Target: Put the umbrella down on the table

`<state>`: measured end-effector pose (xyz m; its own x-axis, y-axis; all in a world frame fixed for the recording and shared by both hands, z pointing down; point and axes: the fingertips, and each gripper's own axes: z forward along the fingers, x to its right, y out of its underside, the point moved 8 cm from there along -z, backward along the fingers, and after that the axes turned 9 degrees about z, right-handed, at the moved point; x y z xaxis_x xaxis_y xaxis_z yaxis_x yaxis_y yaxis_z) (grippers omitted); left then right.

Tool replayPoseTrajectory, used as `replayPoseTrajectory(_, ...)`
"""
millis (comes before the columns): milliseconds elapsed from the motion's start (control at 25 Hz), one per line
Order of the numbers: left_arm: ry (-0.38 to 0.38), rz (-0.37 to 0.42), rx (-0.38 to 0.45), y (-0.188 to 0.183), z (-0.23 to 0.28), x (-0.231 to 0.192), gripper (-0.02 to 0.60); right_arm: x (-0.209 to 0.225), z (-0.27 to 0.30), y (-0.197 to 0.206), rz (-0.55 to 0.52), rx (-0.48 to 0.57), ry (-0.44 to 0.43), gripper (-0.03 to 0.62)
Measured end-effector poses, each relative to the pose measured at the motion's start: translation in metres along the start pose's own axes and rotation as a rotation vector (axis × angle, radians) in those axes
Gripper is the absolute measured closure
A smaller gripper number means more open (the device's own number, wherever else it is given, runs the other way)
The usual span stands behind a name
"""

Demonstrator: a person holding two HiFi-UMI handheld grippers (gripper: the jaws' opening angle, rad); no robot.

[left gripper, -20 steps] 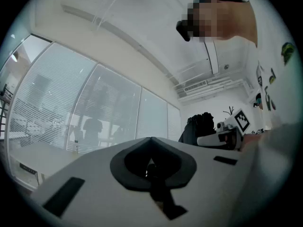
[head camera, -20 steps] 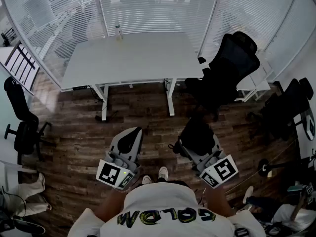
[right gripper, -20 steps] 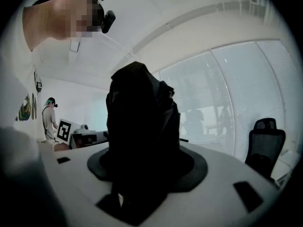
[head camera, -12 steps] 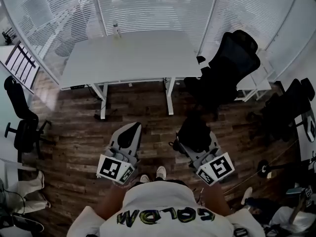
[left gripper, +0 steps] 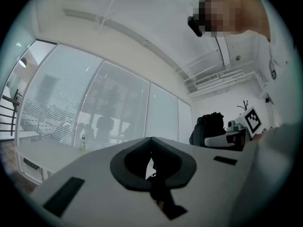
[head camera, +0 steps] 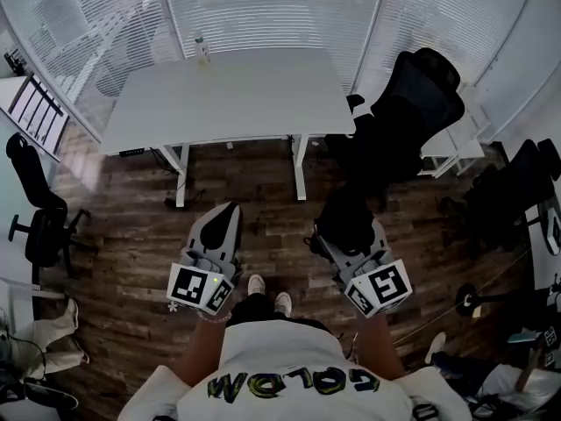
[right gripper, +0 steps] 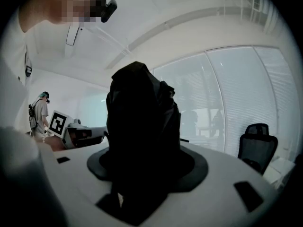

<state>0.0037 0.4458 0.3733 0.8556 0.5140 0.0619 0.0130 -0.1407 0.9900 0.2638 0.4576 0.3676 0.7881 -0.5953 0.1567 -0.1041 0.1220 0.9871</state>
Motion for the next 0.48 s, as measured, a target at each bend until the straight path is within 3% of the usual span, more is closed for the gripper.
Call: replayPoseTrajectory(480, -0.007, 0.020, 0.013, 0.003, 0.042, -0.055, 0.571, 0.018, 0.072, -0.012, -0.024, 0.000, -0.003, 0.338)
